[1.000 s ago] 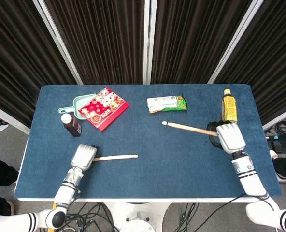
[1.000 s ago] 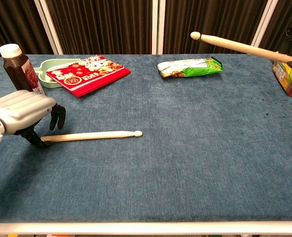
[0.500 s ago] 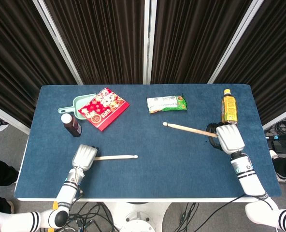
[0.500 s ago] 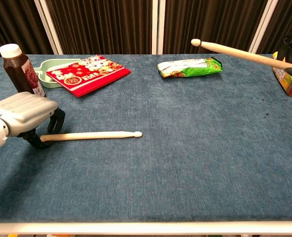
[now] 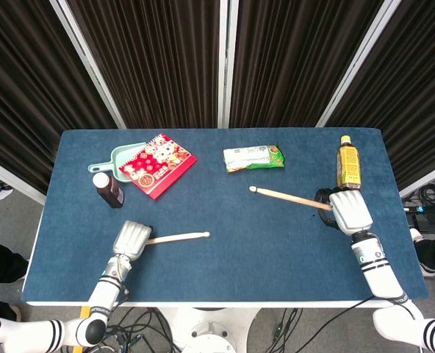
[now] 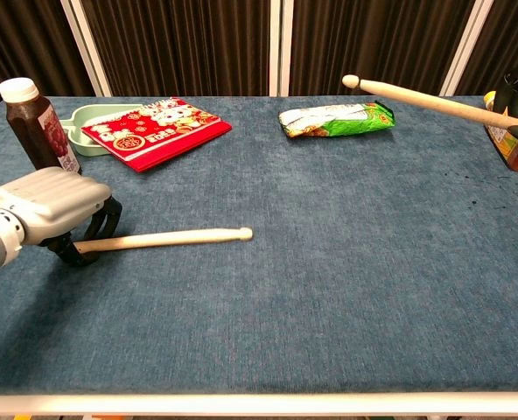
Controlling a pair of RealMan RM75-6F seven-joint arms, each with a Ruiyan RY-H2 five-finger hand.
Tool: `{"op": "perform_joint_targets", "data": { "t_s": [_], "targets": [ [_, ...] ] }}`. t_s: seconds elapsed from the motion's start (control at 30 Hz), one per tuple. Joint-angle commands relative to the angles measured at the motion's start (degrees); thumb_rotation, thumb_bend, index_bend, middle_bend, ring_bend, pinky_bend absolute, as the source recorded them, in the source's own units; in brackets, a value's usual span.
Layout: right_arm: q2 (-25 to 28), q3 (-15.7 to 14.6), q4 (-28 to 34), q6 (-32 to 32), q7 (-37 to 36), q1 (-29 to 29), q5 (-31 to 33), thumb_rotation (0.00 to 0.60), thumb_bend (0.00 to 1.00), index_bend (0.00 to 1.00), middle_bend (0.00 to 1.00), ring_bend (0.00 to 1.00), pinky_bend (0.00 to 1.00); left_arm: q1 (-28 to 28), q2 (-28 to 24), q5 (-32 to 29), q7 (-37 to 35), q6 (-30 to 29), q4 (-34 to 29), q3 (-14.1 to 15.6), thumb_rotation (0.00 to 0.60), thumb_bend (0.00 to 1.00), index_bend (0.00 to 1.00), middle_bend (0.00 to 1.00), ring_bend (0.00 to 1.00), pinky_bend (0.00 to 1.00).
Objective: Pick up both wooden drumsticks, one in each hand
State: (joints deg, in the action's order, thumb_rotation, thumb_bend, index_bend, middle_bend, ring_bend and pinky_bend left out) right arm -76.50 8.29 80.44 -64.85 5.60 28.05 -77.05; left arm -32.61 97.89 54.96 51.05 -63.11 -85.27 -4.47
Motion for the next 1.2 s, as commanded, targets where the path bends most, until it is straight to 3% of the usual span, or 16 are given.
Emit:
{"op": "perform_joint_targets", "data": {
  "t_s": [0.03, 0.17, 0.4, 0.53, 0.7, 0.9, 1.2],
  "targets": [
    [-0.05, -0.09, -0.06, 0.11, -0.06, -0.05, 0.07, 0.6, 0.8, 0.64, 0.62, 0.46, 0.48, -0.19, -0.03, 0.4, -1.35, 0.32, 0.36, 0.15, 0.6, 0.36, 0.55, 0.59, 0.77, 0.91],
    [-0.15, -0.35, -0.35, 0.1, -0.32, -0.42, 0.25, 0.6, 0.8, 0.64, 0.62, 0.46, 0.48, 0.07, -0.41, 1.54, -5.55, 0.79, 0.37, -0.07, 0.6, 0.42, 0.6, 0.63, 0.78, 0.91],
    [-0.54, -1.54, -1.99, 0.57, -4.59, -1.64, -0.13, 0.6, 0.8, 0.64, 0.62, 0.46, 0.48, 1.62, -4.32, 6.63, -23.72, 4.79, -0.83, -0.86, 0.6, 0.46, 0.63, 0.67, 0.79, 0.91],
    [-0.51, -3.23, -3.5, 1.49, -11.08, -1.8, -3.19, 0.6, 0.8, 0.64, 0.62, 0.46, 0.48, 2.68, -6.62, 12.25, -35.89, 5.51, -0.88, -1.06, 0.6, 0.48, 0.64, 0.67, 0.79, 0.91],
    [-2.17, -6.7, -6.09, 0.25, -22.77, -1.23, -11.41, 0.6, 0.8, 0.64, 0.62, 0.46, 0.48, 3.12, -9.17, 20.09, -50.22, 4.25, -1.29, -1.72, 0.6, 0.48, 0.64, 0.67, 0.79, 0.91],
    [-6.84, -8.8, -8.85, -3.08, -32.16, -0.38, -17.42, 0.6, 0.8, 0.65, 0.62, 0.46, 0.48, 1.4, -9.29, 26.67, -60.72, 3.19, -0.71, -2.48, 0.6, 0.48, 0.64, 0.67, 0.79, 0.91],
    [-12.08, -9.19, -9.98, -6.03, -37.95, 1.81, -21.37, 0.6, 0.8, 0.66, 0.62, 0.46, 0.48, -2.6, -5.83, 33.94, -70.69, 1.89, 4.32, -2.37, 0.6, 0.48, 0.64, 0.67, 0.78, 0.91]
  ]
}}
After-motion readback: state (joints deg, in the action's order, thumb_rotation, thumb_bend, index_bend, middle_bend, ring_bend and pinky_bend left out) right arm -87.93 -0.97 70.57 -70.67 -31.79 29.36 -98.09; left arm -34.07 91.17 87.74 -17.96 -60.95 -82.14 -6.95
